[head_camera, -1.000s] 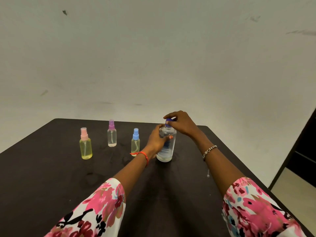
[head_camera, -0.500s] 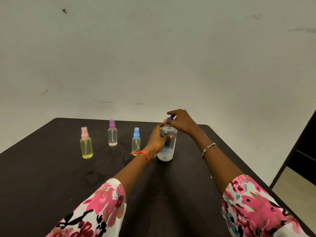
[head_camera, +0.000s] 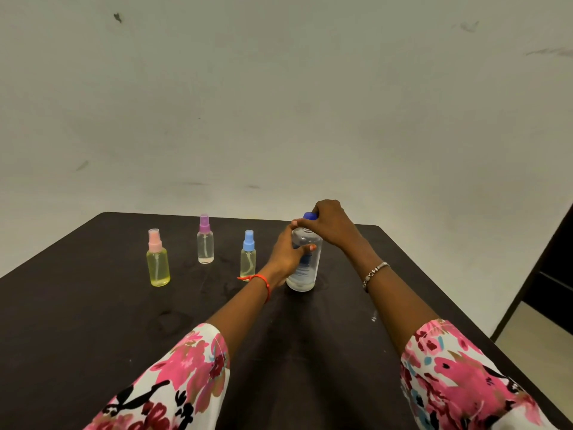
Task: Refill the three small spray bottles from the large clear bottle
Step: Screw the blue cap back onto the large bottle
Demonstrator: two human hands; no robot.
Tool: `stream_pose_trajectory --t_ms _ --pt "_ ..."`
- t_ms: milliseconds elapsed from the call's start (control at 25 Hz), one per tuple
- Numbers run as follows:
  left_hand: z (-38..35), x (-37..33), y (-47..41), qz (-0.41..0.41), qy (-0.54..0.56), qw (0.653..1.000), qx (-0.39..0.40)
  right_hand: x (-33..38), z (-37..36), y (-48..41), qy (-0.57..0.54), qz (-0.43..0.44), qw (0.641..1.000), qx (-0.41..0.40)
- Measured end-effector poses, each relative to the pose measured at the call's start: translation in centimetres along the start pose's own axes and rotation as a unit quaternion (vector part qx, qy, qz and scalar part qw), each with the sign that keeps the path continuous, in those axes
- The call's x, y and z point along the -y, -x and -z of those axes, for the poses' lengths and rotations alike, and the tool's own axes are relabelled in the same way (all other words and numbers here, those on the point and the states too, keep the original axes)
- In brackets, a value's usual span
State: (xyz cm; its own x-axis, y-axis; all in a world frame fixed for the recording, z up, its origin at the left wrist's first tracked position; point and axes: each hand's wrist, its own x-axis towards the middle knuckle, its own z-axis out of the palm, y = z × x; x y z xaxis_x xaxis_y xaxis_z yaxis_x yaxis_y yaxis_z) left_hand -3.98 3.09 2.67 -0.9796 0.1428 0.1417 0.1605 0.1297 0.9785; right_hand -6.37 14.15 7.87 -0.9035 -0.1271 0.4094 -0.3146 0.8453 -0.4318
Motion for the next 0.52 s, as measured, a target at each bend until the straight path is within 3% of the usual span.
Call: stream_pose_trajectory --t_ms 160,360,520 --pt "0.0 0.1 -0.1 -0.004 0.001 1.0 -0.002 -0.4 0.6 0.6 -0.079 0.043 0.996 0.007" --pt "0.0 0.0 0.1 0.001 -0.003 1.0 -0.006 -0.1 -0.3 0.4 -0.077 -0.024 0.996 -0.038" --pt "-0.1 0.0 0.1 0.005 -0.013 1.0 0.0 -0.3 -0.3 0.5 -0.061 -0.029 0.998 0.009"
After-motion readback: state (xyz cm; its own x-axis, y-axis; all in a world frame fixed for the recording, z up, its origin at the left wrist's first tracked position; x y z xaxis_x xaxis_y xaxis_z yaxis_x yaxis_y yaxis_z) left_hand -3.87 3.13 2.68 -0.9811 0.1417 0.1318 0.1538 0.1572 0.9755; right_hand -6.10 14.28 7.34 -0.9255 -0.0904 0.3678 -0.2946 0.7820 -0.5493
